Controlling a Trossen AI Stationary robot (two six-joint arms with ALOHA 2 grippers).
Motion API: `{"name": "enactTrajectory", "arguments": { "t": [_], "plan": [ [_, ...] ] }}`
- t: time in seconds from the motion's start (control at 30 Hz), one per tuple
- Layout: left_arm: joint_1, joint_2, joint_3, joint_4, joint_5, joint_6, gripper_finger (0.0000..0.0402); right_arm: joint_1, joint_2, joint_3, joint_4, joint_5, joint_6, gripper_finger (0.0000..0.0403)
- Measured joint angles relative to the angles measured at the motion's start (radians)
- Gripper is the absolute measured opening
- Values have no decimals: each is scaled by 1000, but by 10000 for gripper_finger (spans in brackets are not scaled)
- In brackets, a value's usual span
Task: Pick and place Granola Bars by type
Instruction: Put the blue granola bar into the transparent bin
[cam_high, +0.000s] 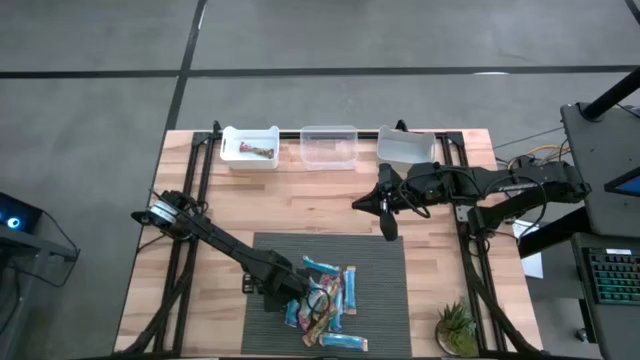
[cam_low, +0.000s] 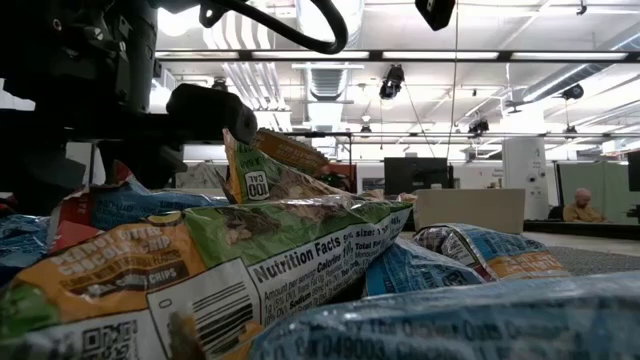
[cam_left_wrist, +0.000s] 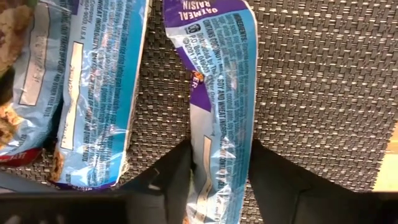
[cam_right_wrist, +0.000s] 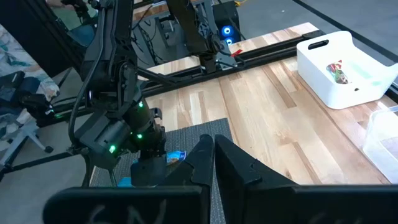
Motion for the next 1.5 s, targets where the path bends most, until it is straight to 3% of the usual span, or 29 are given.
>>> {"name": "enactTrajectory", "arguments": {
  "t": [0.43,0.83,1.5],
  "plan": [
    [0,3,18,-9,-4,-31,75,0,0,0,0,1,0,8],
    [0,3,53,-19,-31,-79,73,0,0,0,1,1,0,8],
    [2,1,279,-188,-101,-150,73,0,0,0,6,1,-8,8]
  ]
}}
